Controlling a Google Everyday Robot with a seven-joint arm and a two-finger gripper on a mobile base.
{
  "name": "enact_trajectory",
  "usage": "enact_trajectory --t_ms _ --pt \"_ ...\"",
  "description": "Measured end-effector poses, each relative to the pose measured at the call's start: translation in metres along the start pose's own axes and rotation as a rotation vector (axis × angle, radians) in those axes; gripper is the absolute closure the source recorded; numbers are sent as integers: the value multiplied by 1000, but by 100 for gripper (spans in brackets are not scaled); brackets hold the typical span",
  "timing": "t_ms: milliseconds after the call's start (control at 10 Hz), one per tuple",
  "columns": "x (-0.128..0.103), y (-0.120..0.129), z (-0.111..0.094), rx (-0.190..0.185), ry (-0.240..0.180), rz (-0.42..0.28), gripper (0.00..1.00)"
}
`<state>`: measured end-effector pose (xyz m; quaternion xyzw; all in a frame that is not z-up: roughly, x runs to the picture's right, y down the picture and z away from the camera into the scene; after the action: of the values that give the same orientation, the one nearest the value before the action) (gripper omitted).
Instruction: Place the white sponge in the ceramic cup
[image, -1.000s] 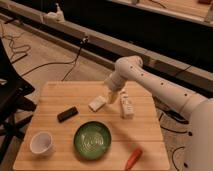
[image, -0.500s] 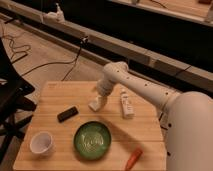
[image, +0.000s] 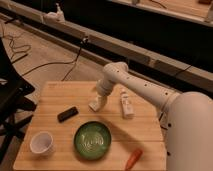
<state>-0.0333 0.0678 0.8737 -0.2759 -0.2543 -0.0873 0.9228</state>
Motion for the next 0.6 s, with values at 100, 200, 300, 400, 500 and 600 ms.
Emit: enact_trajectory --t_ms 100,200,300,400,500,600 --pt "4 0 4 -1 1 5 27" --pt "5 0 11 -5 -9 2 27" --pt "3 -4 15 1 -24 -8 27" --pt "2 -8 18 10 -38 -15 27" --pt "2 -11 21 13 -49 -24 27" --pt "2 -11 24 11 -56 -32 27"
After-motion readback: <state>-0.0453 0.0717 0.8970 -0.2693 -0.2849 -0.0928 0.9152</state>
